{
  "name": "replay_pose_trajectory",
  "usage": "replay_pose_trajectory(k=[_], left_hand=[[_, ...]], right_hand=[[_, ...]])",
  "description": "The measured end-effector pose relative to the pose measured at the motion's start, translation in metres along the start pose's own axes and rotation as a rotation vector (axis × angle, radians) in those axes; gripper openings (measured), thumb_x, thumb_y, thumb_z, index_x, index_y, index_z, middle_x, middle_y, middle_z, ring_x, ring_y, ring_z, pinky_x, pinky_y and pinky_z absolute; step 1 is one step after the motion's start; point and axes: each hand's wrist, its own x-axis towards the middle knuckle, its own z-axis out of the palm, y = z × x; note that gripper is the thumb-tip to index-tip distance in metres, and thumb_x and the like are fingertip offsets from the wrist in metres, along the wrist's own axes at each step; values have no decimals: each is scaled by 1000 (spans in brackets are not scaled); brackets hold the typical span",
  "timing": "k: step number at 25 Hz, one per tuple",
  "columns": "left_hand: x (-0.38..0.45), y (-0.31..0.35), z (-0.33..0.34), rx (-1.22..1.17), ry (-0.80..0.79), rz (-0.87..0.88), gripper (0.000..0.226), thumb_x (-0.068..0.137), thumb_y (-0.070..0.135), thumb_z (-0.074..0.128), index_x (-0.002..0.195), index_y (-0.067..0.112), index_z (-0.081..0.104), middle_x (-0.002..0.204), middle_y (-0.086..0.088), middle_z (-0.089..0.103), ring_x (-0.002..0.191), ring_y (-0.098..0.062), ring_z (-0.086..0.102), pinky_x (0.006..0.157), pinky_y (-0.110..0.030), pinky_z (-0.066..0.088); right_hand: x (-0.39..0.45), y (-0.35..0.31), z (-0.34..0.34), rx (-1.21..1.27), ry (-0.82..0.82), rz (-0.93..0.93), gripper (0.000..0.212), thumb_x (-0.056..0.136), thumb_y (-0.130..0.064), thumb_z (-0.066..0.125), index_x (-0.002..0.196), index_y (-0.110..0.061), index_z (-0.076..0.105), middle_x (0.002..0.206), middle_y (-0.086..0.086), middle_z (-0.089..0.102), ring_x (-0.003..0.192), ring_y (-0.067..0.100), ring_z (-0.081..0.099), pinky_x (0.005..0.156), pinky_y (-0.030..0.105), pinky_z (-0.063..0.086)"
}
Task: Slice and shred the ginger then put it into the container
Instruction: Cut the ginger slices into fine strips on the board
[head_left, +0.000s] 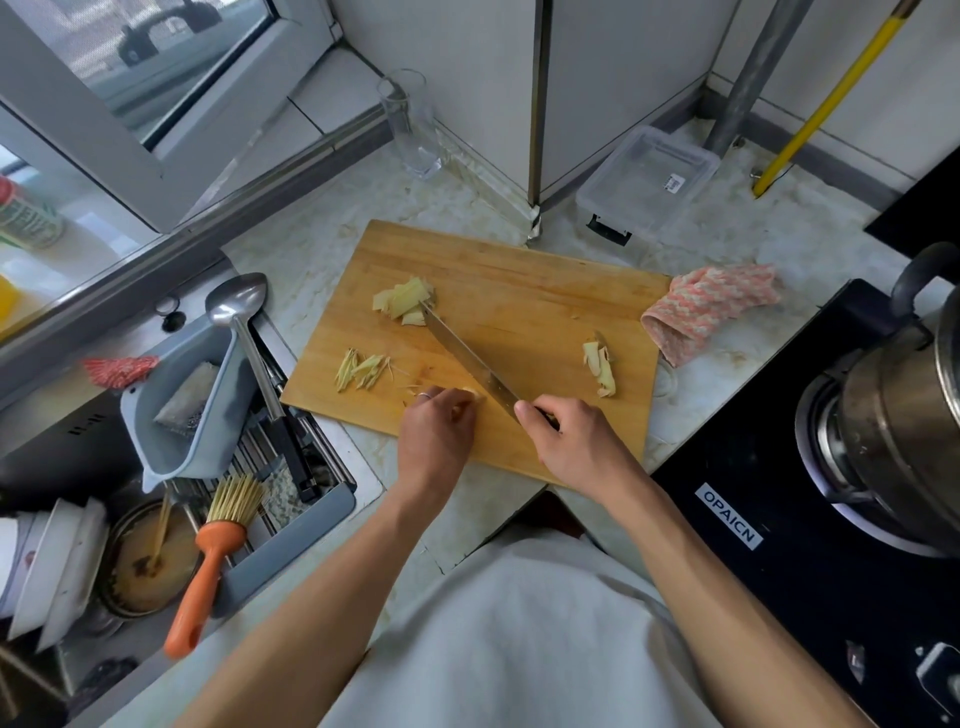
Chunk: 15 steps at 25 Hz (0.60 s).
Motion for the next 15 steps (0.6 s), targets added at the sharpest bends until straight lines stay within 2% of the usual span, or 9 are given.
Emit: replay_pose_trajectory(k=[1,3,5,7,10,15], left_hand=[[-3,1,2,-8,18,-20,16,90,10,68,103,11,77,95,-8,68,78,-26,63,73,-33,51],[-7,1,5,-6,39,-7,18,92,11,66,107,11,76,97,-8,67,80,-26,62,72,-33,50],[-10,-1,6,11,40,45,20,94,11,65,111,10,76,99,-9,67,83,-29,62,71,-36,52],[-11,-5,8,45,36,99,21,92,10,67,111,11,76,105,-11,67,87,-32,63,71,-39,54],[-12,-9,11,48,49,128,22,88,7,72,108,12,76,109,-13,68,94,-37,64,69,-45,56],[-2,-26,7,92,77,318,21,83,4,70,102,8,77,104,-16,70,90,-39,66,69,-43,57]], right_hand=[[0,0,1,-18,-8,-4,47,103,-45,46,68,-13,46,52,-3,44,46,9,39,50,32,34],[-1,-1,0,-52,-23,-11,43,102,-44,47,66,-21,46,52,-5,42,46,9,39,48,28,32],[-1,-4,-4,-94,-32,-26,40,102,-45,47,74,-18,55,55,-3,47,51,15,44,51,36,38],[-3,-9,-6,-221,-51,-60,39,102,-46,45,88,-13,61,59,-1,49,57,25,48,51,39,37],[-7,-13,-6,-414,-59,-123,37,102,-50,43,97,-19,61,66,-2,48,63,28,49,51,33,30],[-7,-14,-11,-403,-67,-98,39,102,-53,41,100,-21,63,66,-3,46,63,28,51,46,29,28]])
